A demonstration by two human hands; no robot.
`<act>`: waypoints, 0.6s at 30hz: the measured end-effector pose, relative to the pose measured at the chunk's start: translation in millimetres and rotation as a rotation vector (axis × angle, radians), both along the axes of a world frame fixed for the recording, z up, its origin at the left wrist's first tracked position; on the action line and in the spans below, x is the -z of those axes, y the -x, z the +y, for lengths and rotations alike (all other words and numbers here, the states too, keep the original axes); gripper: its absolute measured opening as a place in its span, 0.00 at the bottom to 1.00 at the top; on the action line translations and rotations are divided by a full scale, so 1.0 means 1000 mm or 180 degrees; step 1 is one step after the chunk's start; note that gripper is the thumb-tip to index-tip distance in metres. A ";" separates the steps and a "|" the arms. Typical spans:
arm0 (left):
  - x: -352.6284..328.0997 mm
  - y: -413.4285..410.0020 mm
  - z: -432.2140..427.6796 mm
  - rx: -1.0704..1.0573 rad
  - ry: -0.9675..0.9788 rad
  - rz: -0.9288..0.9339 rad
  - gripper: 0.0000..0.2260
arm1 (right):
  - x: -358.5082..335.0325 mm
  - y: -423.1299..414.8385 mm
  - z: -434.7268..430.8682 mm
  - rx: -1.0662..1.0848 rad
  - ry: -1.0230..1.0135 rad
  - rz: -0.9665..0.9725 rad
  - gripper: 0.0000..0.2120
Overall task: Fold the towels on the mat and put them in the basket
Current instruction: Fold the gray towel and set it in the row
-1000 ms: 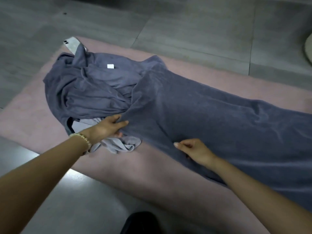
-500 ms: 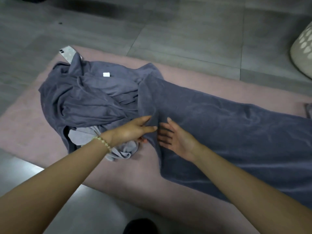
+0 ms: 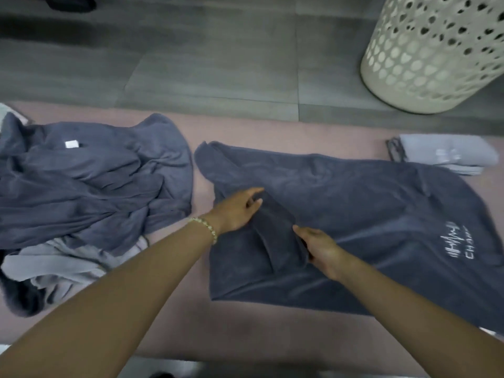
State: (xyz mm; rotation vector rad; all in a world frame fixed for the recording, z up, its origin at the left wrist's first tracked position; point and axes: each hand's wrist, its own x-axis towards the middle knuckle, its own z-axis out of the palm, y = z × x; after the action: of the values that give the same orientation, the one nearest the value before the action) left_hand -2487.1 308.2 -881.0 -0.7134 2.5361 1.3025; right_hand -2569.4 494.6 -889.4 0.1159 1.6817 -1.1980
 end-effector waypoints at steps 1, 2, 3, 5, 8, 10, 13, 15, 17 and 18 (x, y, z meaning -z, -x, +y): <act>0.014 0.006 0.010 0.0166 0.0059 -0.0149 0.20 | 0.008 0.002 0.014 -0.0056 -0.0197 0.0139 0.13; 0.027 0.011 0.020 0.0309 0.0151 -0.0298 0.20 | 0.014 0.003 0.026 -0.0122 -0.0350 0.0291 0.13; 0.038 0.014 0.029 0.0475 0.0305 -0.0453 0.21 | 0.019 0.004 0.036 -0.0181 -0.0405 0.0414 0.13; 0.050 0.019 0.040 0.0816 0.0756 -0.0730 0.23 | 0.029 0.008 0.045 -0.0207 -0.0323 0.0575 0.12; 0.052 0.028 0.044 0.1115 0.0992 -0.0727 0.24 | 0.040 0.011 0.045 -0.0101 -0.0178 0.0761 0.12; 0.049 0.039 0.042 0.1247 0.0984 -0.0645 0.24 | 0.045 0.014 0.042 -0.0125 0.0002 0.1077 0.16; 0.043 0.057 0.041 0.1370 0.1023 -0.0762 0.21 | 0.048 0.021 0.043 -0.0234 0.0194 0.1531 0.17; 0.041 0.068 0.044 0.1291 0.0838 -0.0684 0.16 | 0.046 0.030 0.052 -0.0227 0.0297 0.1639 0.15; 0.039 0.080 0.051 0.0928 0.0388 -0.0378 0.12 | 0.038 0.042 0.066 -0.0166 0.0440 0.1650 0.13; 0.036 0.087 0.057 0.0810 0.0192 -0.0228 0.12 | 0.032 0.049 0.076 -0.0119 0.0503 0.1605 0.13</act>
State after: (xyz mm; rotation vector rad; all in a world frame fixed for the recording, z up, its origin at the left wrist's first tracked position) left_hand -2574.1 365.5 -916.6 -0.4215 2.5181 1.1010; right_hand -2618.7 570.6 -921.4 -0.3407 1.9958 -1.4045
